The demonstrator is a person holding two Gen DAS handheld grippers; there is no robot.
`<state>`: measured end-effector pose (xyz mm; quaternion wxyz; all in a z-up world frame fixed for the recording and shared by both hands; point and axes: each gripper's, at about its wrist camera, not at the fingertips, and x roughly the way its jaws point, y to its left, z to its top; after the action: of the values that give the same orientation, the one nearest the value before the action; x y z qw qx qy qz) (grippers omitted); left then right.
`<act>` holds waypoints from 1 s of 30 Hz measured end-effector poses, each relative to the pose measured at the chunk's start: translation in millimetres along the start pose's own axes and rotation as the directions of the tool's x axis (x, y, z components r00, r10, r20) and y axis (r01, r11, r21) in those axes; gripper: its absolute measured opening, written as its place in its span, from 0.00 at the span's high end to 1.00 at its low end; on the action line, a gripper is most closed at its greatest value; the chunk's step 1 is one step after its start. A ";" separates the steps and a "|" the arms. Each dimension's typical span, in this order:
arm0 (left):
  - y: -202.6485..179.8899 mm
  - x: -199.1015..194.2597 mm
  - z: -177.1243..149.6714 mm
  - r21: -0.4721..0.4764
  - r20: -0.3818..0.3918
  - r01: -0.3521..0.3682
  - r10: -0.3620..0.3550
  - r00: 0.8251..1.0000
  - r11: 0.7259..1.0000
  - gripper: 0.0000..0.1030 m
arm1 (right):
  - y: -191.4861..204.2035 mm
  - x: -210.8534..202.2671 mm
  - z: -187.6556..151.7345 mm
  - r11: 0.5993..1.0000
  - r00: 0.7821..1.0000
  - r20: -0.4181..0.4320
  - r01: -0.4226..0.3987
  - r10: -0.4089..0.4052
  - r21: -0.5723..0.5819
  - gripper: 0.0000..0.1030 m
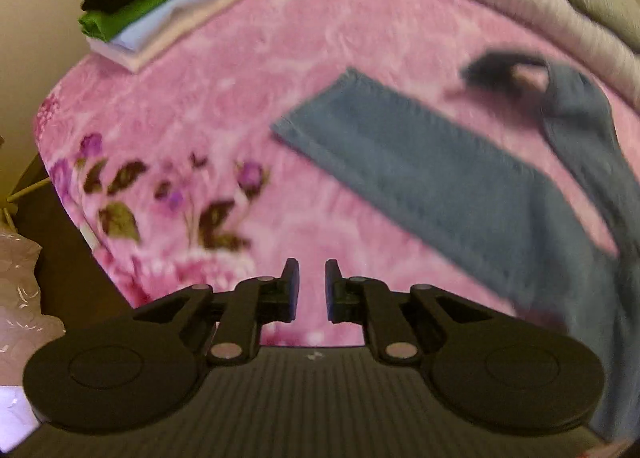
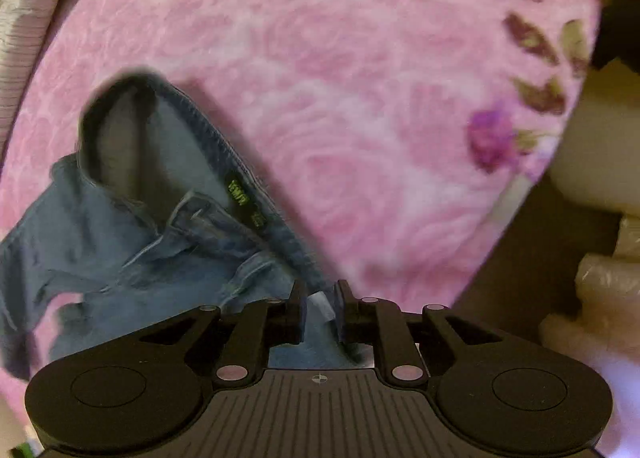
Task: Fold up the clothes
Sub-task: 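Pull the jeans apart with both tools to spread them flat on the bed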
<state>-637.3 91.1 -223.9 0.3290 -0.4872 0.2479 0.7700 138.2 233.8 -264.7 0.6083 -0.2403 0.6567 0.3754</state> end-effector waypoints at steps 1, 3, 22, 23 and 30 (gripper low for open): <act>-3.5 0.1 -6.5 0.013 -0.006 0.014 -0.014 1.000 1.000 0.90 | -4.3 -0.2 -3.1 1.000 1.000 0.024 -0.002 0.002 -0.004 0.85; -17.4 -0.8 -16.0 0.042 -0.020 0.056 -0.056 0.998 0.998 0.90 | -13.9 1.0 -12.1 0.998 0.998 0.029 -0.057 0.057 0.002 0.85; -133.9 -3.5 -55.4 0.254 -0.183 0.370 -0.331 0.926 0.893 0.90 | -62.3 2.3 -76.1 0.950 0.949 0.130 -0.300 0.288 0.085 0.32; -136.4 -3.7 -56.2 0.261 -0.187 0.373 -0.332 0.924 0.890 0.90 | -58.7 5.4 -76.3 0.954 0.948 0.138 -0.295 0.285 0.054 0.32; -141.0 -5.0 -59.9 0.276 -0.197 0.373 -0.328 0.924 0.886 0.90 | -32.9 23.4 -70.3 0.961 0.947 0.175 -0.251 0.268 -0.115 0.87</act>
<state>-495.1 140.9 -252.0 0.5162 -0.5210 0.2958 0.6120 116.8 162.1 -295.7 0.6017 -0.1424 0.6040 0.5029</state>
